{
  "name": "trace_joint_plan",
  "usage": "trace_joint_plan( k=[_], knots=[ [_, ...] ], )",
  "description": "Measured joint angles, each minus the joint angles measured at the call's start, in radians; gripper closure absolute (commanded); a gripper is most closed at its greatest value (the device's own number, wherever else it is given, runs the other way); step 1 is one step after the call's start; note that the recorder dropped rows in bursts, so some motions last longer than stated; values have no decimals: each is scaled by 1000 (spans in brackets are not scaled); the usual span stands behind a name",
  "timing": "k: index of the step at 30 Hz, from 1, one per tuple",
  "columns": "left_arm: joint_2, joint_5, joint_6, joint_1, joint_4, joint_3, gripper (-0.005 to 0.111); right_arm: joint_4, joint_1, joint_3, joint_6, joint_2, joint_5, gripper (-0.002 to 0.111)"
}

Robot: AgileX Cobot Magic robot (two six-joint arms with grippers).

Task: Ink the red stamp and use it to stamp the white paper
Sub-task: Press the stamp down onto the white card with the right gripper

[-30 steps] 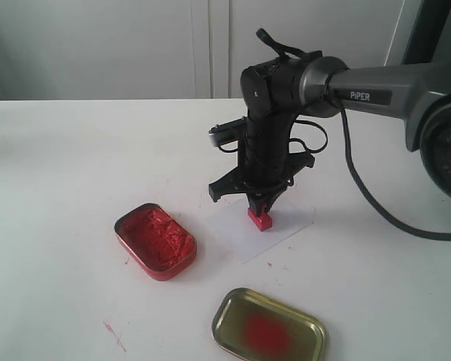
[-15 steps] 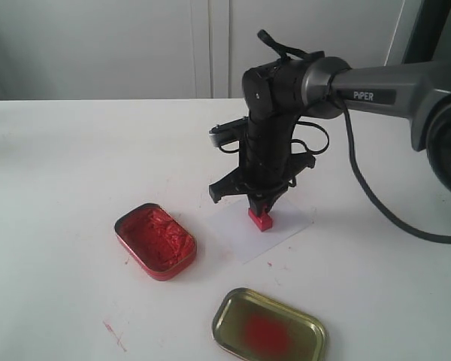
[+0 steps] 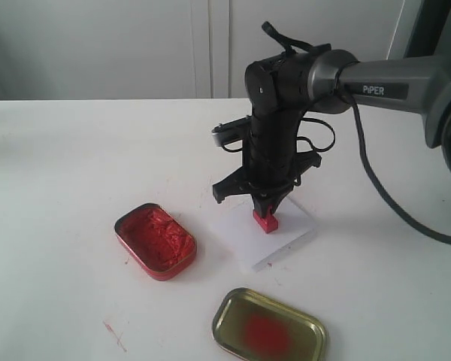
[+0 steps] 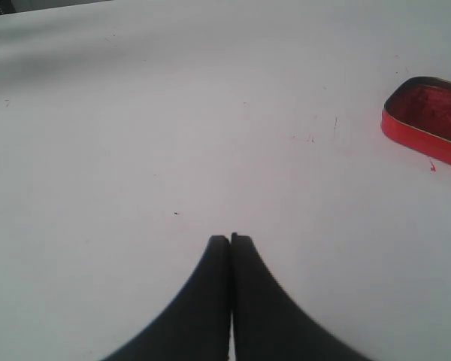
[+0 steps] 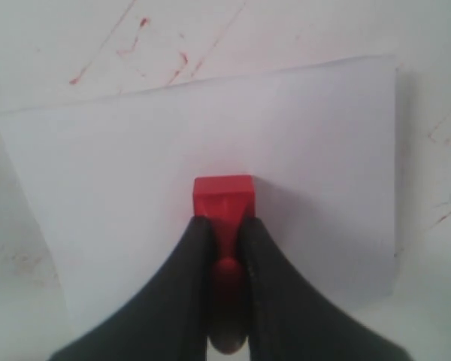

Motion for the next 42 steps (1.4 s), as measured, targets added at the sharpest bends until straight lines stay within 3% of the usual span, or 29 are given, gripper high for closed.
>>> trace_joint_plan(
  k=[18,42],
  knots=[
    [0,0,0,0,0,0,107,217,-106,0,-85,-2,-31,108],
    [0,0,0,0,0,0,107,323,-127,0,-116,35,-38,108]
  ],
)
